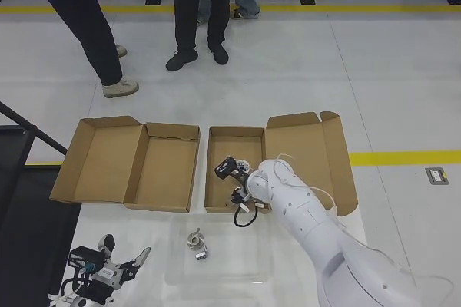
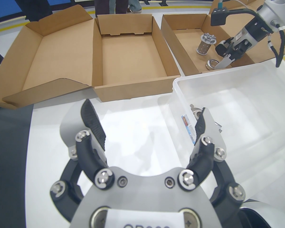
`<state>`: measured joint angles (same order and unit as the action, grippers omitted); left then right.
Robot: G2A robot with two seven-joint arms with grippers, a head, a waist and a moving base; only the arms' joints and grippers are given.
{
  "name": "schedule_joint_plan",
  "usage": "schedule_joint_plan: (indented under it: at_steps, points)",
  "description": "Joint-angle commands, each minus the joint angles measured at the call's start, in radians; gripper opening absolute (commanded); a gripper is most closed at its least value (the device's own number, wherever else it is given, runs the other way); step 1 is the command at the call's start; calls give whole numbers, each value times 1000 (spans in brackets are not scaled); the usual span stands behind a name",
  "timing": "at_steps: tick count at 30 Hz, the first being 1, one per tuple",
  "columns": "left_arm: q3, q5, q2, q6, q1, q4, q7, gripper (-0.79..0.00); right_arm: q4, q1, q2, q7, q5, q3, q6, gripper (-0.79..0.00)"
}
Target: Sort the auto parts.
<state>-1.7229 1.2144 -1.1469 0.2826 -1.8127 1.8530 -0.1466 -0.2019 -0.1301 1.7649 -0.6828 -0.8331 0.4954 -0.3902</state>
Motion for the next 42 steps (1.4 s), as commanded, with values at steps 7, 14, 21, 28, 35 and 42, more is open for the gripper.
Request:
schedule_joint_plan:
  at_steps: [7,14,21,28,35,42]
  points:
    - [0,0,0,0,0,0,0,0,-49,-7,-14,97,-41,5,38,-34]
    - [0,0,0,0,0,0,0,0,-128,-30,-38,134,-80,14,34,-62]
    - [0,0,0,0,0,0,0,0,-250,-66,-82,183,-125,41,19,-83]
    - [0,0,0,0,0,0,0,0,-453,-150,-160,275,-224,90,-34,-99]
    - [0,0,0,0,0,0,0,0,-774,-319,-277,392,-406,195,-136,-111]
    - [0,0,0,0,0,0,0,0,-1078,-519,-378,494,-560,337,-311,-46]
